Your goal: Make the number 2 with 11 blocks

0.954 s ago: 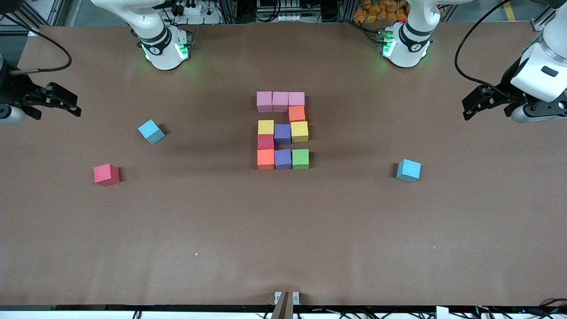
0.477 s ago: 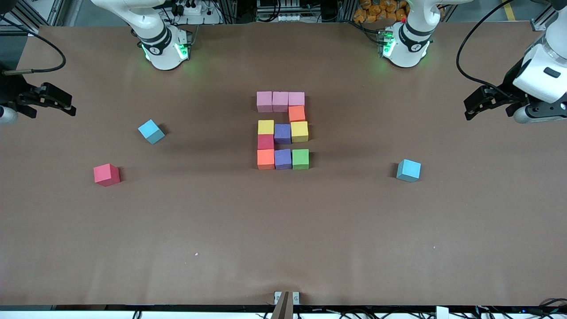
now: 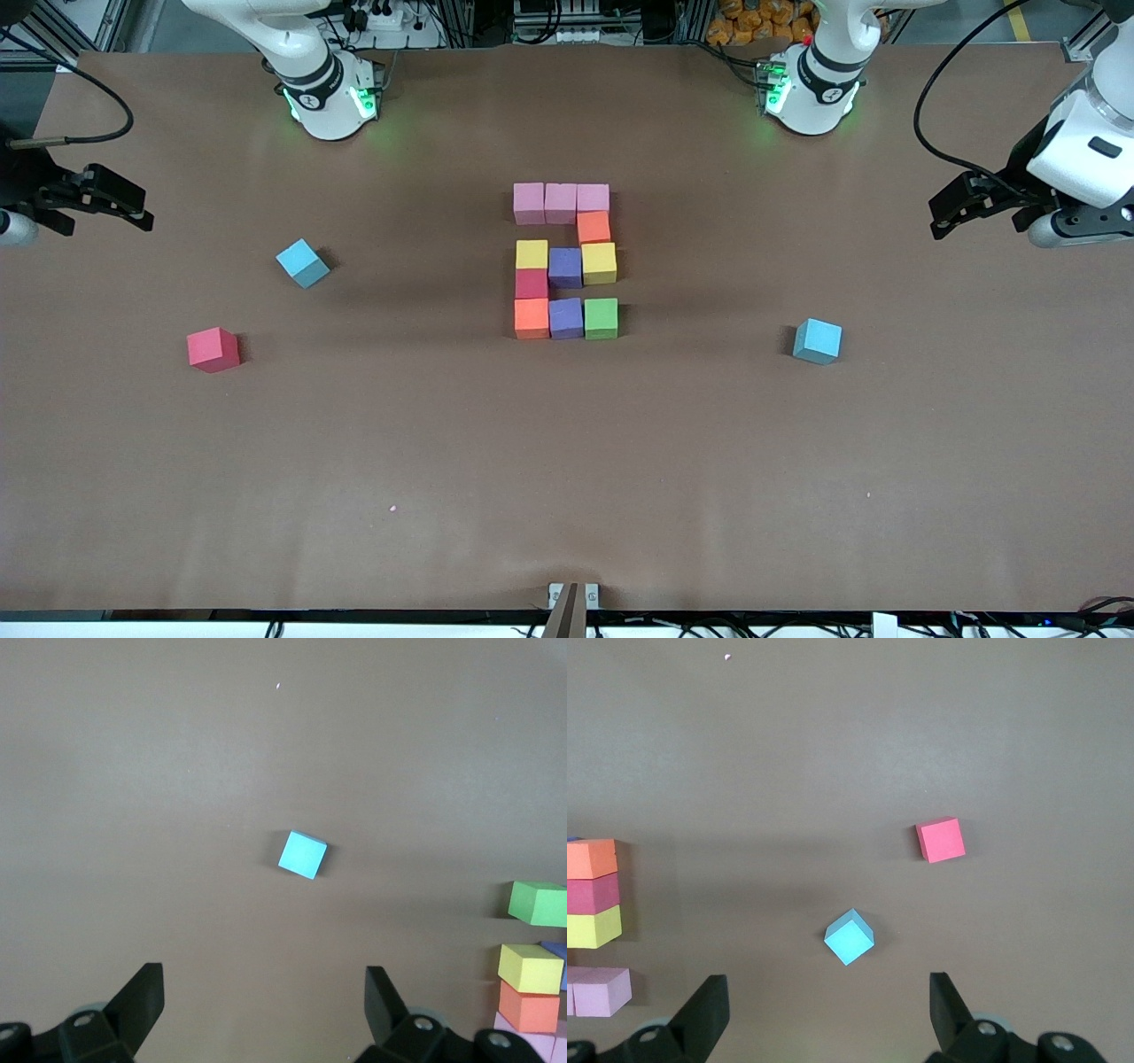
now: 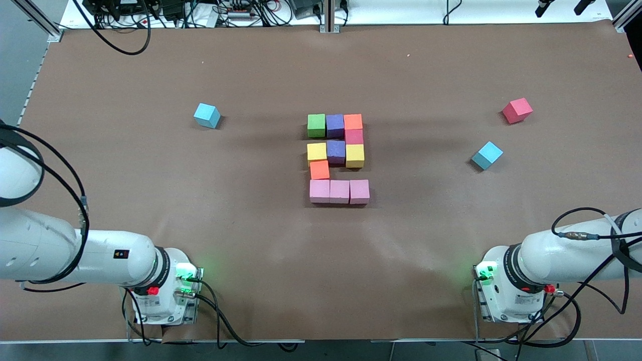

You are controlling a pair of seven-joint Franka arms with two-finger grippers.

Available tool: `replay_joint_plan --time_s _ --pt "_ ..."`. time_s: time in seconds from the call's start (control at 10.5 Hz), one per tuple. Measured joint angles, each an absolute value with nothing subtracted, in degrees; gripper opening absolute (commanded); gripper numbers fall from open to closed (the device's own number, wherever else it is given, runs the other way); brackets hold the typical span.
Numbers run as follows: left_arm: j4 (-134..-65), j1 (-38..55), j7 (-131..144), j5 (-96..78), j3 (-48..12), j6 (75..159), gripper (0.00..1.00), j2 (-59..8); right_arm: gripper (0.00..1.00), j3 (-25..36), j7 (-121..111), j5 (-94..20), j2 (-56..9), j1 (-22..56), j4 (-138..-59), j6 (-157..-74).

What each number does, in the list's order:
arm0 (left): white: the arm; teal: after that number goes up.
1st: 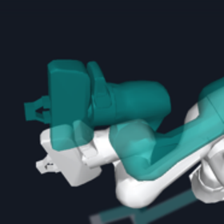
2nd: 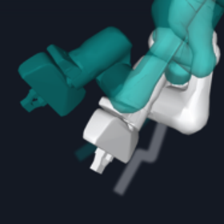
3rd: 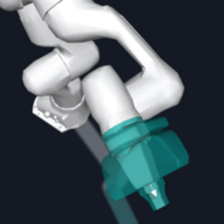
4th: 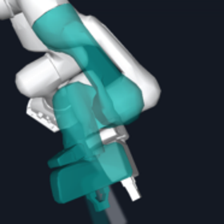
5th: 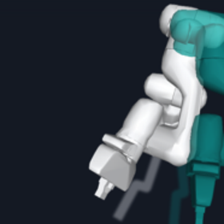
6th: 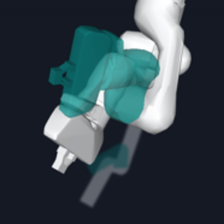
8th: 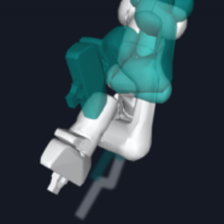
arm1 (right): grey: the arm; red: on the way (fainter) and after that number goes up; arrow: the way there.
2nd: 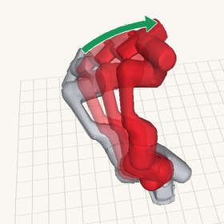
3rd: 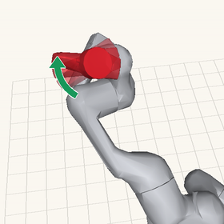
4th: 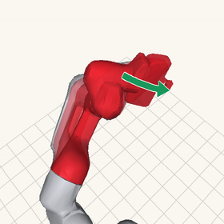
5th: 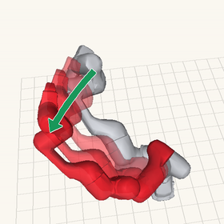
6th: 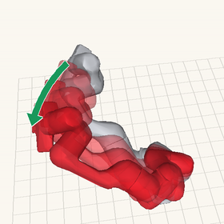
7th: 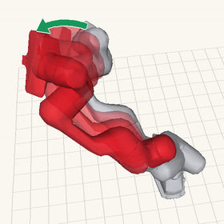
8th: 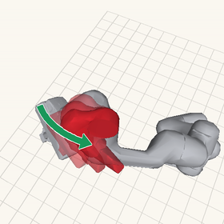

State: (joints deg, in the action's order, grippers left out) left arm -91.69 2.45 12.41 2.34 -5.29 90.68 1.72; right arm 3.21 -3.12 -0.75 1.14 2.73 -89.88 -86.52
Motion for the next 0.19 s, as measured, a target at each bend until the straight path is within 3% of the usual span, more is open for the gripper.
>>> replay_joint_plan --time_s 0.19 --pt "-91.6 2.4 12.4 1.9 -5.3 89.7 1.00 1.7 1.00 3.1 -3.1 -0.7 1.2 2.7 -89.9 -86.5"
